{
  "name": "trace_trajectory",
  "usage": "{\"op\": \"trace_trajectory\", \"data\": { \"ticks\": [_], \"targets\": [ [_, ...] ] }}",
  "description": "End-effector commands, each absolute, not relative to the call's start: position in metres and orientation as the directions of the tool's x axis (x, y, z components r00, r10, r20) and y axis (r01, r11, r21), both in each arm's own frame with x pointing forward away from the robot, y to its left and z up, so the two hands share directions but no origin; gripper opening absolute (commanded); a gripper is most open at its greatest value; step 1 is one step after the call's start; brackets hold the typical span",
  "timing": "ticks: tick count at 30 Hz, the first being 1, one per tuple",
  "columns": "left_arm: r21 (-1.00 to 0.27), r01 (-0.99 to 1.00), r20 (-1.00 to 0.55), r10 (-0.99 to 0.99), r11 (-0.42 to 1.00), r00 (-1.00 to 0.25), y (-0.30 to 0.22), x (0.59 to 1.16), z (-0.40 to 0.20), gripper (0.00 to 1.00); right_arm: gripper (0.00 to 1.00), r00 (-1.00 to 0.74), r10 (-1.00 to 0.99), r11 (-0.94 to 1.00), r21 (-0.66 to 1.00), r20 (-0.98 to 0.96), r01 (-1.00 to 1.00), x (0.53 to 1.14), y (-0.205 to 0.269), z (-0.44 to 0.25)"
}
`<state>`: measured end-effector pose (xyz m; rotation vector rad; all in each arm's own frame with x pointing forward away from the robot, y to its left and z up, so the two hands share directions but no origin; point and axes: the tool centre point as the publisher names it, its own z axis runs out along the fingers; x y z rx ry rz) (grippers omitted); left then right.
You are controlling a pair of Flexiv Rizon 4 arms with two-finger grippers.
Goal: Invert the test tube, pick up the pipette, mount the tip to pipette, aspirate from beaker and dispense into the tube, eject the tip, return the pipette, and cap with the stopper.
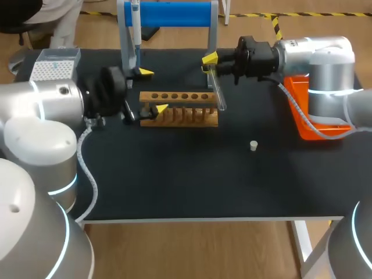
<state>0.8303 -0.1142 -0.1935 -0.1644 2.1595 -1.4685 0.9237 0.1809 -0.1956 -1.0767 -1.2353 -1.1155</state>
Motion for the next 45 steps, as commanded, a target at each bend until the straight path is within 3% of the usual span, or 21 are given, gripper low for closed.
{"op": "trace_trajectory", "data": {
  "ticks": [1, 14, 18, 23, 39, 45],
  "targets": [
    [-0.896, 0.377, -0.436, -0.298, 0.235, -0.849, -0.106, 0.823, -0.198, 1.0, 0.0, 0.012, -0.038, 0.145, -0.007, 0.999, 0.989, 0.924, 0.18, -0.195],
    [-0.896, 0.377, -0.436, -0.298, 0.235, -0.849, -0.106, 0.823, -0.198, 1.0, 0.0, 0.012, -0.038, 0.145, -0.007, 0.999, 0.989, 0.924, 0.18, -0.195],
    [-0.793, 0.578, -0.61, -0.257, 0.193, -0.75, -0.112, 0.819, -0.19, 1.0, 0.0, 0.012, -0.038, 0.145, -0.007, 0.999, 0.989, 0.924, 0.18, -0.195],
    [-0.519, 0.854, -0.834, -0.238, 0.03, -0.498, -0.118, 0.794, -0.176, 1.0, 0.0, 0.012, -0.038, 0.145, -0.007, 0.999, 0.989, 0.924, 0.18, -0.195],
    [-0.519, 0.854, -0.834, -0.238, 0.03, -0.498, -0.118, 0.794, -0.176, 1.0, 0.0, 0.012, -0.038, 0.145, -0.007, 0.999, 0.989, 0.924, 0.18, -0.195],
    [-0.231, 0.968, -0.971, -0.088, 0.101, -0.223, -0.131, 0.784, -0.163, 1.0, 0.0, 0.012, -0.038, 0.145, -0.007, 0.999, 0.989, 0.924, 0.18, -0.195]
  ]
}}
